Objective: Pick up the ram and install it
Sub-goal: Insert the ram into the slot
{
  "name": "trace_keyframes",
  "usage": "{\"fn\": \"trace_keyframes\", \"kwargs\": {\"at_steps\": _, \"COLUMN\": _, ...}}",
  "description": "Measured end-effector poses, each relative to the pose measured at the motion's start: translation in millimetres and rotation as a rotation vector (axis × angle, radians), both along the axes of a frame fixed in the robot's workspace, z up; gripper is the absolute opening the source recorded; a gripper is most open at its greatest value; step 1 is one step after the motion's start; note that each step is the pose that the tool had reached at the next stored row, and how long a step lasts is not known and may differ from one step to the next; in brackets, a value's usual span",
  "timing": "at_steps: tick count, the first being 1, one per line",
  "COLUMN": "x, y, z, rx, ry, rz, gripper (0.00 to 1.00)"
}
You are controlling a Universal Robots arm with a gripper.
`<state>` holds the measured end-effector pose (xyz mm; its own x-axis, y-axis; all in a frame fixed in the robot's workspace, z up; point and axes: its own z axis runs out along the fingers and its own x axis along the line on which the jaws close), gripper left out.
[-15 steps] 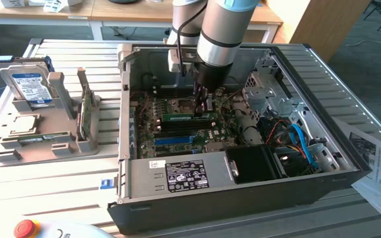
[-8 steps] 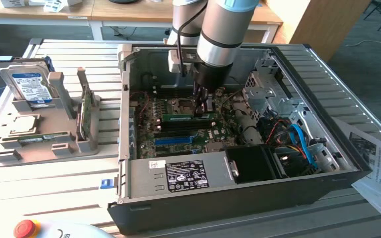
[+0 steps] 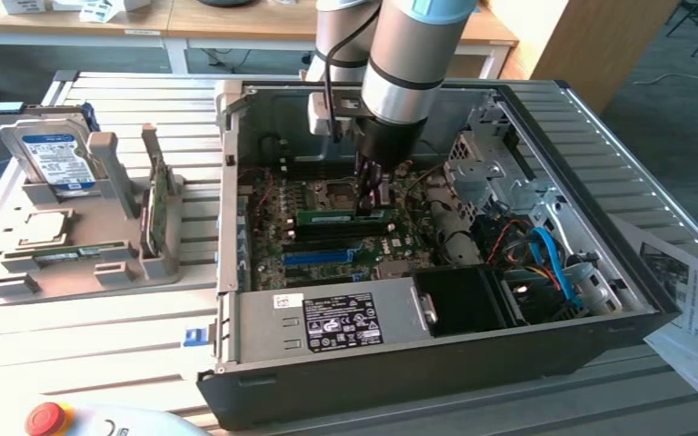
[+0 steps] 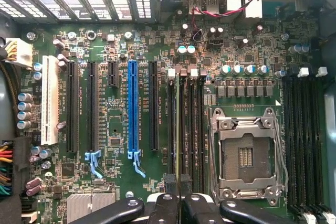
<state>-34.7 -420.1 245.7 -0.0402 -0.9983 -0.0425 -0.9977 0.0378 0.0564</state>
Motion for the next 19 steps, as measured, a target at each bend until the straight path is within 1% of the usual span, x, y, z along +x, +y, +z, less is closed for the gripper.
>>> {"fn": "trace_keyframes", "kwargs": {"at_steps": 8, "x": 0.5, "y": 0.0, "z": -0.2, "rx": 0.0, "ry": 0.0001, "rz": 0.003, "gripper": 0.12}}
{"fn": "trace_keyframes", "kwargs": {"at_steps": 14, "x": 0.5, "y": 0.0, "z": -0.7, "rx": 0.0, "ry": 0.0006, "rz": 0.016, "gripper": 0.12}}
{"fn": "trace_keyframes", "kwargs": {"at_steps": 19, "x": 0.5, "y": 0.0, "z": -3.0, "rx": 0.0001, "ry": 0.0006, "rz": 0.019, "gripper": 0.12}}
